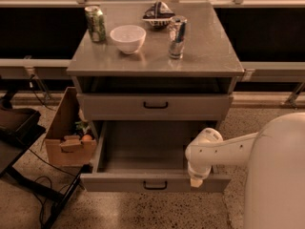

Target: Open middle drawer

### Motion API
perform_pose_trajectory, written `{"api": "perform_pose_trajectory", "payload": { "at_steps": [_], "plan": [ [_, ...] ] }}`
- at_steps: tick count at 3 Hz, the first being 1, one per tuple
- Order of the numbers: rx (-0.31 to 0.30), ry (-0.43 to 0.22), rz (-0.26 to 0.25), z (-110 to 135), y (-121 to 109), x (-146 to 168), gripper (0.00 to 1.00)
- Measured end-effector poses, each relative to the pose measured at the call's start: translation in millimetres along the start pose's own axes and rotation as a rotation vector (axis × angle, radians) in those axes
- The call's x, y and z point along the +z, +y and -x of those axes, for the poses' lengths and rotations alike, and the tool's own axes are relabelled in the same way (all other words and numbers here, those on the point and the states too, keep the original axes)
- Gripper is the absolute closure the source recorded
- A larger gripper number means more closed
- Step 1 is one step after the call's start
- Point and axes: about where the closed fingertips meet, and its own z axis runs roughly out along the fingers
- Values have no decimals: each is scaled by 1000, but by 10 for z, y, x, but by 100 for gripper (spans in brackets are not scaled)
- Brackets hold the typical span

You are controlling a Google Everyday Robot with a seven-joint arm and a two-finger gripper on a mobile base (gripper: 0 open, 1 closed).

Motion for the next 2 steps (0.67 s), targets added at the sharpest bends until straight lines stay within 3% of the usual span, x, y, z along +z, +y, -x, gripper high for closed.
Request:
{"api": "perform_pose_trajectory", "payload": {
  "at_steps": [2],
  "plan": [
    [0,0,0,0,0,0,57]
  ]
}}
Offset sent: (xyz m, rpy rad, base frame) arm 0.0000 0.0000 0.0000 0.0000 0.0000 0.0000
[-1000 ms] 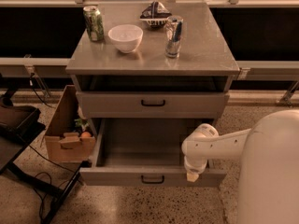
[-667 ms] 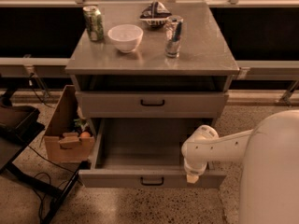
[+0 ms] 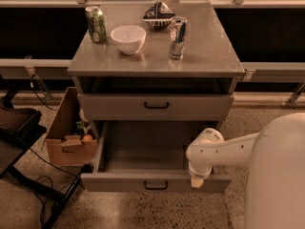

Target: Open middle drawer

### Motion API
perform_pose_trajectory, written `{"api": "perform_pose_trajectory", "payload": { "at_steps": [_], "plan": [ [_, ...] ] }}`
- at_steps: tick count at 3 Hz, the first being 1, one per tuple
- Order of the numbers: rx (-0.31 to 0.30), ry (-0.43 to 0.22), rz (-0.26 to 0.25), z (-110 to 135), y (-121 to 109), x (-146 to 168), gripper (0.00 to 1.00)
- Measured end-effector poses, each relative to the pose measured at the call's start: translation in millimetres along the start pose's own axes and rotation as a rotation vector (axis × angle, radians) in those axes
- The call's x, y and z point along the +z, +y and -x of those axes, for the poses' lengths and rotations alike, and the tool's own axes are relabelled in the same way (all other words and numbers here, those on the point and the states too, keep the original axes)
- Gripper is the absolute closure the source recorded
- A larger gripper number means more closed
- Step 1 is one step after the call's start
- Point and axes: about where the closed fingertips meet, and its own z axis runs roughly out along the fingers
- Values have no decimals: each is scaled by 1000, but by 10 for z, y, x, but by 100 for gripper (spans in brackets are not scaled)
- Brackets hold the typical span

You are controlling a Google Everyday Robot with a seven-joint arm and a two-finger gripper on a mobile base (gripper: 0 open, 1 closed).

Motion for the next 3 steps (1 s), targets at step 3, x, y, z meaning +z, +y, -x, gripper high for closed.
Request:
{"api": "perform_pose_trajectory", "payload": {
  "at_steps": [3],
  "plan": [
    [0,0,0,0,0,0,0]
  ]
}}
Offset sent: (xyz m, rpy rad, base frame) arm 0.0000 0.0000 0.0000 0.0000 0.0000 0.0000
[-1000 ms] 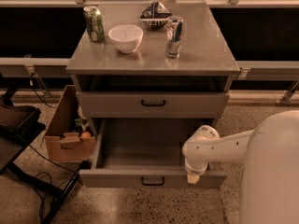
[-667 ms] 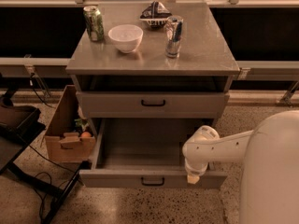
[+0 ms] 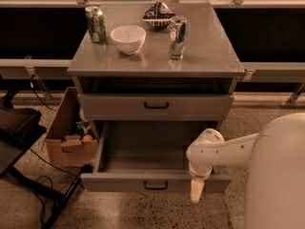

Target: Open middle drawer

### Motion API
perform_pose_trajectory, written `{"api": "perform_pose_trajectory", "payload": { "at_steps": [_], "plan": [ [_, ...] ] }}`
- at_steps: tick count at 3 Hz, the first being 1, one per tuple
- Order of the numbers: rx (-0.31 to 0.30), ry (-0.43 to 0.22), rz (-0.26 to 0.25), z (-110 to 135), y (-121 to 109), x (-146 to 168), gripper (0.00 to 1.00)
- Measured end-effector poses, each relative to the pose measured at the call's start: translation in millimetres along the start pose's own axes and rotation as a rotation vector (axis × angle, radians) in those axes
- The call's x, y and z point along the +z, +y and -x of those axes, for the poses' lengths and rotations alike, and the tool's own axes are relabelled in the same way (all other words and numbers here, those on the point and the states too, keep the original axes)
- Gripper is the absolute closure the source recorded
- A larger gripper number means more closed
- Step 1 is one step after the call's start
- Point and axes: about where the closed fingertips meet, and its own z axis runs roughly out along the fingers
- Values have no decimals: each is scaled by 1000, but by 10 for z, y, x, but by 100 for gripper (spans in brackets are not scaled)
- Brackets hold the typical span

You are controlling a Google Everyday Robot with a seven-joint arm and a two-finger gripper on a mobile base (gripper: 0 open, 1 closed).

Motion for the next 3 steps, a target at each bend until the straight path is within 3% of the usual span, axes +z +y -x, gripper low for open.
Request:
{"api": "perform_pose_trajectory", "payload": {
  "at_steps": [1,2,3],
  "plan": [
    [15,3,25,-46,123,39,0],
    [104,38,112,-304,727,-71,23],
    [112,69,133,-362,933,-169,46]
  ]
}}
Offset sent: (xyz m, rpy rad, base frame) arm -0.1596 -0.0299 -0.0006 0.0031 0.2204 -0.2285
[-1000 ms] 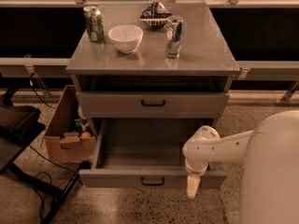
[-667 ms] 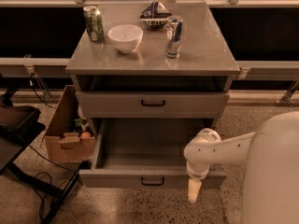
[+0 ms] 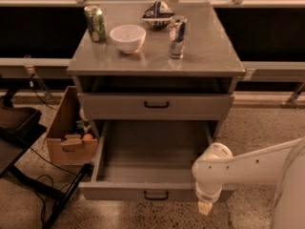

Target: Open middle drawer

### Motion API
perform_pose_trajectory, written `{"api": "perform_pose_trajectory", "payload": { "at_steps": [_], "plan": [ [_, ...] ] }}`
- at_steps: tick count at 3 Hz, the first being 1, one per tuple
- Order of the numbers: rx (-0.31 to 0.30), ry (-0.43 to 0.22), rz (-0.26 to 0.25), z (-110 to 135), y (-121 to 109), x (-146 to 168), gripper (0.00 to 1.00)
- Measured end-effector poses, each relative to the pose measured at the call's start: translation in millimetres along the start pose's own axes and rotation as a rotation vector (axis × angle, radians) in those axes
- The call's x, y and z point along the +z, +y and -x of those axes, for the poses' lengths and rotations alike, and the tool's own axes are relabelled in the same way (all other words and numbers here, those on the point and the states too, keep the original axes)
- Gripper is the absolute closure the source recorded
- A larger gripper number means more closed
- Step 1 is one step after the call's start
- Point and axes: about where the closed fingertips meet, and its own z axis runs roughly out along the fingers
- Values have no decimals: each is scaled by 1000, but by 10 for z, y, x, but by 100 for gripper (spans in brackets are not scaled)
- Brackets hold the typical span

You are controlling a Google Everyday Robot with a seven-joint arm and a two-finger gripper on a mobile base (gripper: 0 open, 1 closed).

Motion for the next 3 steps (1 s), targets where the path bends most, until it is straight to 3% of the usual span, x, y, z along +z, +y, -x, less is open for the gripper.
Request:
{"api": "perform_pose_trajectory", "payload": {
  "at_steps": [1,2,3],
  "plan": [
    [12,18,5,-56,93,-71,75],
    [12,18,5,-56,93,-71,62],
    [12,18,5,-56,93,-71,40]
  ]
}}
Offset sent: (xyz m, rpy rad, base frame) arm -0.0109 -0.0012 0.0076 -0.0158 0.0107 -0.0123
